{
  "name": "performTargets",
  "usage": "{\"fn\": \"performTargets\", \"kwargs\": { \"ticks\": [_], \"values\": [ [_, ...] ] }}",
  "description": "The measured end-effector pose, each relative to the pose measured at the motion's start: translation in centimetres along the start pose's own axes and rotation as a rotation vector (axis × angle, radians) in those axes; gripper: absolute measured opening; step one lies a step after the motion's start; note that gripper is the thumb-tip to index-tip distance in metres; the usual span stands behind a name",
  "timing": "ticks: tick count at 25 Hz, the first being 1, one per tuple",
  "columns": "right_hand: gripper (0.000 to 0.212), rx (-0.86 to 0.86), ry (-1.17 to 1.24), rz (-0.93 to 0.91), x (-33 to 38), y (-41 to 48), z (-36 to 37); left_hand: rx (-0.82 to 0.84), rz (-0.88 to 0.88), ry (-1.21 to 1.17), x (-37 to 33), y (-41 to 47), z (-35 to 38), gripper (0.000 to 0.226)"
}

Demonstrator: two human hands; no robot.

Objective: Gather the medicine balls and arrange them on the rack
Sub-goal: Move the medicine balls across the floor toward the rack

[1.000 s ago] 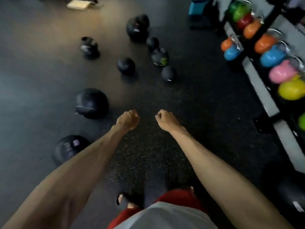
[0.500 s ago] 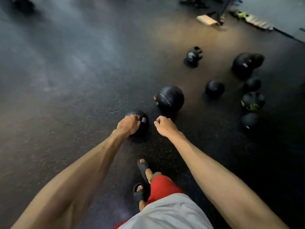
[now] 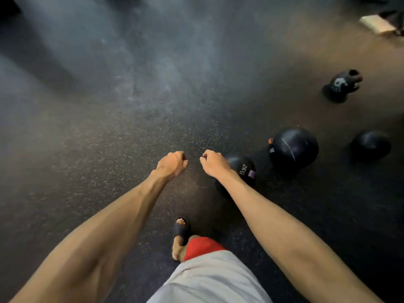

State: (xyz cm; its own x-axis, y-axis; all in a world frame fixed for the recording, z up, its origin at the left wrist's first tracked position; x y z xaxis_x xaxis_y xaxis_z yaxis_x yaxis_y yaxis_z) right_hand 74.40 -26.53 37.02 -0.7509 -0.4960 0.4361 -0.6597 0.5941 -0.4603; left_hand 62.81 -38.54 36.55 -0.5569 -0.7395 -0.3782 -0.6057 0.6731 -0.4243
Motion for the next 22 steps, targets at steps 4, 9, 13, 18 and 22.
{"fn": "performTargets", "kwargs": {
  "ticks": [4, 9, 13, 18, 22],
  "values": [
    [0.033, 0.044, 0.022, 0.029, 4.3, 4.7, 0.5, 0.049, 0.002, 0.021, 2.9, 4.5, -3.3, 0.03],
    [0.033, 0.063, 0.074, 0.102, 6.0, 10.0, -0.8, 0.091, 0.029, 0.056, 3.6, 10.9, -7.1, 0.031],
    [0.031, 0.034, 0.117, 0.187, 6.2, 14.9, -2.7, 0.163, 0.125, 0.116, 2.1, 17.6, -8.6, 0.031],
    [0.031, -0.031, 0.19, 0.369, 5.2, 20.6, -5.2, 0.291, 0.33, 0.263, -1.7, 27.3, -9.9, 0.032],
    [0.032, -0.149, 0.337, 0.589, 3.9, 23.3, -7.8, 0.431, 0.544, 0.395, -7.2, 33.8, -10.9, 0.029]
  ]
}}
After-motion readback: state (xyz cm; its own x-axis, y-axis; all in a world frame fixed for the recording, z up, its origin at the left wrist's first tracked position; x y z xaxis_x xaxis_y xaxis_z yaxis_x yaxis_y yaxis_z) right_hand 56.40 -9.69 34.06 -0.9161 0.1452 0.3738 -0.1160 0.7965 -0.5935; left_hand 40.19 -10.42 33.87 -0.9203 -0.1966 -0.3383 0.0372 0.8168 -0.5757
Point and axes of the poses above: each hand's wrist, its own y-axis towards the middle knuckle, its own z-axis out of the palm, x = y × z, the point moved 4 cm from there along y, towards the middle knuckle, and after that the axes turned 1 degree about -z, right-handed, at the moved point
